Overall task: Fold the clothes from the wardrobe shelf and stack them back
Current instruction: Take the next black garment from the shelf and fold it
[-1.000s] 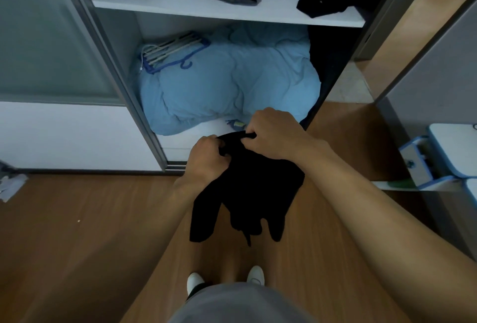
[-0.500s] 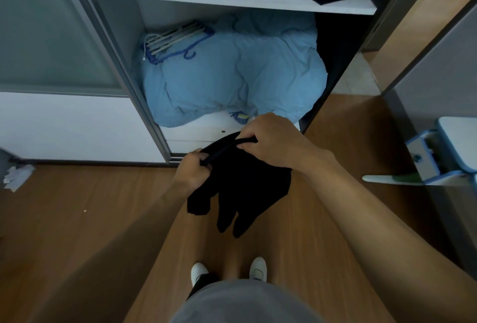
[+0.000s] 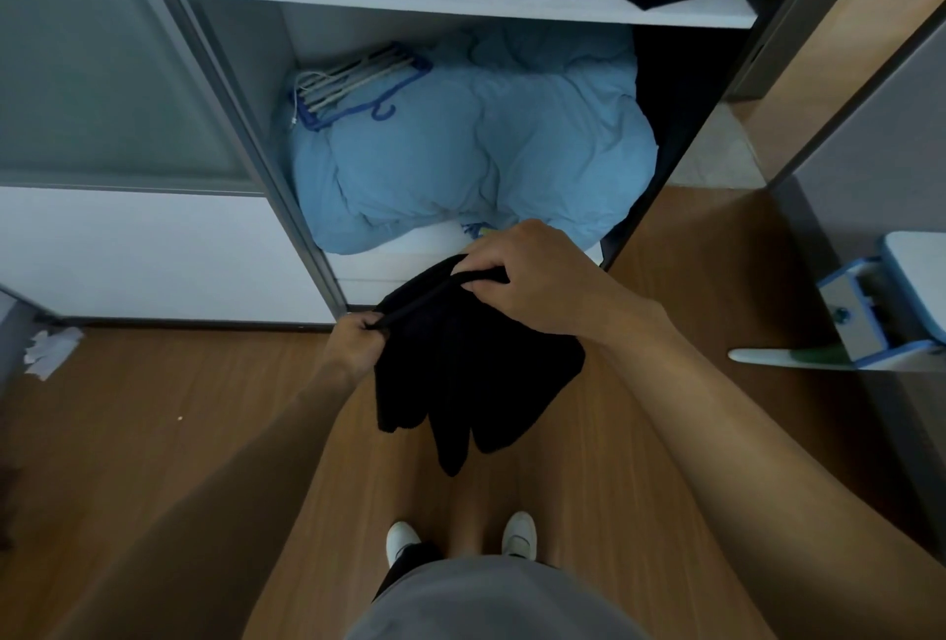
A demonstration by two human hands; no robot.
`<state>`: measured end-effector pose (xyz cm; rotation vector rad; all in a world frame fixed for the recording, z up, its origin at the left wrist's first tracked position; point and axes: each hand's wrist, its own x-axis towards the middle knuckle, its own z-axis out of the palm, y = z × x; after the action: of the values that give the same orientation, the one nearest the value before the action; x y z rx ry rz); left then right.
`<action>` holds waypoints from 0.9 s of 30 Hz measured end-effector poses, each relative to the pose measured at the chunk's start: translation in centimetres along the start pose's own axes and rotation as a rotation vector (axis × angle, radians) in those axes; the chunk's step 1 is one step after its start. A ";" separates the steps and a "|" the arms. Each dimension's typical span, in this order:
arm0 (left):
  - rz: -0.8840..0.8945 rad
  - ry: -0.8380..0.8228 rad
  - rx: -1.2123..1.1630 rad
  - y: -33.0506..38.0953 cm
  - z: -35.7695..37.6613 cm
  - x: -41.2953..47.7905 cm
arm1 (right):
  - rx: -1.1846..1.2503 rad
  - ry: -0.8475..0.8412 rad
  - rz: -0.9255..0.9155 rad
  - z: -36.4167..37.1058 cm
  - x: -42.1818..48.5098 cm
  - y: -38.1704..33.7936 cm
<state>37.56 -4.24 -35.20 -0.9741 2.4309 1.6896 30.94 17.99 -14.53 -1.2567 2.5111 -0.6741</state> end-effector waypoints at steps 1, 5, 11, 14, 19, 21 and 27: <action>-0.016 0.016 0.001 -0.1 -0.2 0.1 | 0.017 0.022 -0.002 0.0 0.0 0.1; -0.062 0.097 0.054 -0.7 -0.6 0.4 | 0.171 0.136 0.045 -0.3 0.1 0.1; 0.109 -0.126 0.139 -0.8 1.6 -1.9 | 0.320 0.349 0.087 -0.5 0.6 -0.4; 0.217 -0.208 0.190 0.1 2.1 -3.0 | 0.412 0.381 0.121 -1.1 0.4 -0.1; 0.245 -0.316 0.224 3.3 4.6 -3.2 | 0.505 0.441 0.084 -2.1 0.6 -0.3; 0.208 -0.270 0.244 3.6 4.9 -2.8 | 0.499 0.450 0.070 -2.5 0.6 -0.5; 0.149 -0.002 0.074 1.5 2.4 -2.1 | 0.517 0.487 0.176 -3.1 -0.3 1.1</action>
<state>37.78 -0.88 -34.20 -0.8010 2.6029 1.6267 29.12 19.72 -12.39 -0.7398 2.4923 -1.6101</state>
